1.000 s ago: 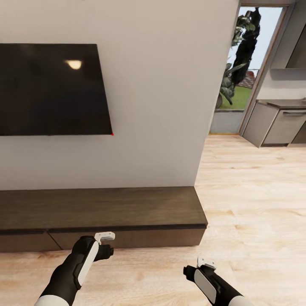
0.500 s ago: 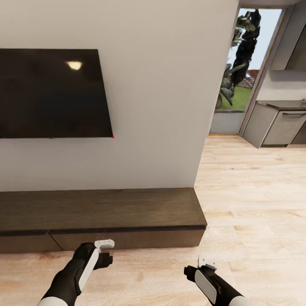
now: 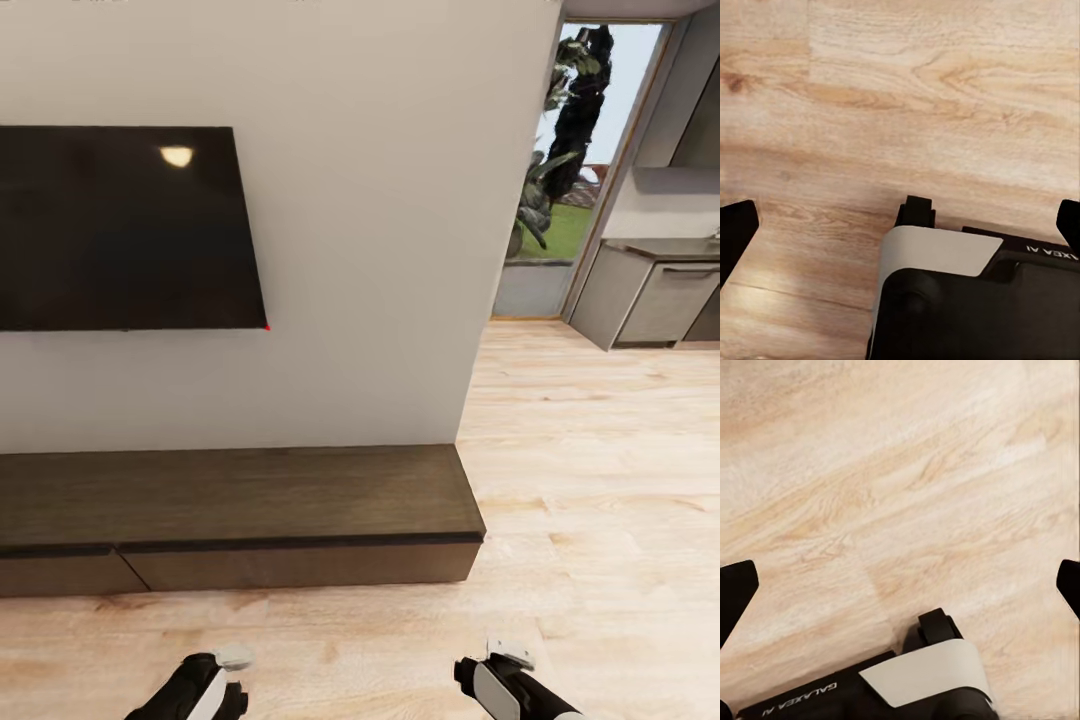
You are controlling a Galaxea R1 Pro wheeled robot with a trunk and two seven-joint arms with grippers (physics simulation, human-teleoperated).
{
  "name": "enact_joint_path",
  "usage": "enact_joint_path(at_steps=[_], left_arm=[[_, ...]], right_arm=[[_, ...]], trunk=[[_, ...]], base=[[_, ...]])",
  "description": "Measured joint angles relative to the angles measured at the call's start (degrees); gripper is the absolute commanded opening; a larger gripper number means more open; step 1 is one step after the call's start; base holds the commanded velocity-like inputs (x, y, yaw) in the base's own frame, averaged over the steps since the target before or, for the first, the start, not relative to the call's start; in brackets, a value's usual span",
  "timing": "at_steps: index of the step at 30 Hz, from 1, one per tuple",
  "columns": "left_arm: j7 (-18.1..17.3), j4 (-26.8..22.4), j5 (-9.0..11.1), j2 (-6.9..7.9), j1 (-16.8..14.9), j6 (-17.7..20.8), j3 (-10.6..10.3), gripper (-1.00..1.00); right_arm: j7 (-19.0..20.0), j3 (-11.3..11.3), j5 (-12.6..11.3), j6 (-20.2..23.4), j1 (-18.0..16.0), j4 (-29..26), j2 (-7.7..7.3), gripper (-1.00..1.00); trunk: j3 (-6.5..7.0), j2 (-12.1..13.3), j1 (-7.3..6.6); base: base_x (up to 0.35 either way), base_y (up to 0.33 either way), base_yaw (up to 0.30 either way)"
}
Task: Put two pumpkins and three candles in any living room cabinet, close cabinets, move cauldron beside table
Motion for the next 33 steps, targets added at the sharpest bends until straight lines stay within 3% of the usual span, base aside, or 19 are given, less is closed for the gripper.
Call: enact_joint_path(at_steps=[10, 19, 24, 31, 33], left_arm=[[0.95, 8.56, 0.08, 0.01, -0.01, -7.77, -0.29, 1.0], [0.99, 11.06, 0.09, 0.01, -0.01, -8.82, -0.33, 1.0], [1.0, 12.81, 0.1, 0.01, -0.01, -9.92, -0.38, 1.0], [1.04, 16.1, 0.11, 0.08, -0.01, -13.81, -0.38, 1.0], [1.13, 16.31, 0.1, 0.67, -0.02, -14.39, -0.39, 1.0]], right_arm=[[-0.01, 0.01, 0.17, -4.57, 4.38, 5.83, 0.65, 1.0], [-0.01, 0.03, 0.4, -5.39, 5.25, 5.96, 0.67, 1.0], [0.0, 0.03, 0.17, -8.32, 5.34, 6.01, 0.46, 1.0], [-0.03, 0.06, 0.29, -9.42, 5.96, 6.99, 0.68, 1.0], [-0.05, 0.09, 0.29, -10.59, 6.23, 7.14, 0.72, 1.0]], trunk=[[1.8, 4.01, -2.2], [3.42, 7.63, -4.18], [4.32, 9.63, -5.28], [5.57, 12.44, -6.81], [5.93, 13.25, -7.25]], base=[[0.0, 0.0, 0.0], [0.0, 0.0, 0.0], [0.0, 0.0, 0.0], [0.0, 0.0, 0.0], [0.0, 0.0, 0.0]])
